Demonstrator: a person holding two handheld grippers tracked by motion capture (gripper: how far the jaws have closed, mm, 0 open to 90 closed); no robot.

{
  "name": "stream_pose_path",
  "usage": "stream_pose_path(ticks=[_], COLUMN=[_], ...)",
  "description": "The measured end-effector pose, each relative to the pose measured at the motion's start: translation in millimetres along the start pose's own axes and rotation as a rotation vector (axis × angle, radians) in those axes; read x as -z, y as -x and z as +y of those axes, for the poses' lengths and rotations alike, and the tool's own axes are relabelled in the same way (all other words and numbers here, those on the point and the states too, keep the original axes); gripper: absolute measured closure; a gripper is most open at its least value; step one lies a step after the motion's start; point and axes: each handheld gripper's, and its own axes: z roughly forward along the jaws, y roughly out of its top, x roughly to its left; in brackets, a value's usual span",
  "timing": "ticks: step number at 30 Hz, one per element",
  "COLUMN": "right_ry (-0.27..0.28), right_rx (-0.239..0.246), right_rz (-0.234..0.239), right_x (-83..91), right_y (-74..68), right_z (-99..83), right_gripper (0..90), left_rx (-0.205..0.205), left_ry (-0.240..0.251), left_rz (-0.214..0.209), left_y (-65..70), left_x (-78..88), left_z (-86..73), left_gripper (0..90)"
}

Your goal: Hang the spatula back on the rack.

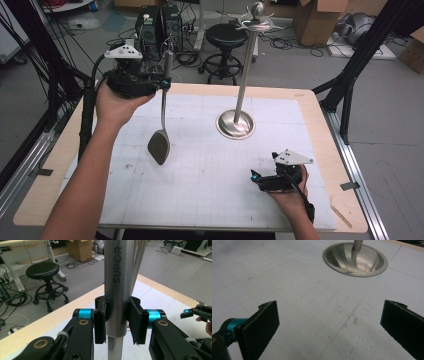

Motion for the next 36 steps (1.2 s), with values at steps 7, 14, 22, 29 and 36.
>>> stream_pose_path(ticks=[7, 14, 22, 29, 36], right_ry=[0.001, 0.001, 0.000, 0.000, 0.000], right_rx=[0.000, 0.000, -0.001, -0.001, -0.001], right_rz=[-0.001, -0.001, 0.003, 0.004, 0.000], right_x=[-0.3, 0.0, 0.4, -0.1, -0.1], right_y=[0.0, -0.3, -0.6, -0.4, -0.2], right_z=[0.0, 0.0, 0.0, -0.2, -0.5], right_gripper=[0.5, 0.5, 0.6, 0.5, 0.6], left_rx=[-0.021, -0.019, -0.016, -0.021, -0.022], left_ry=[0.015, 0.041, 0.049, 0.052, 0.062], left_rz=[-0.041, -0.086, -0.113, -0.128, -0.158], left_y=[5.8, 11.8, 16.3, 14.8, 17.8], left_x=[-3.8, -9.2, -18.6, -24.6, -36.8], left_z=[19.8, 28.7, 33.5, 42.2, 54.4], left_gripper=[69.1, 69.1, 69.1, 69.1, 69.1])
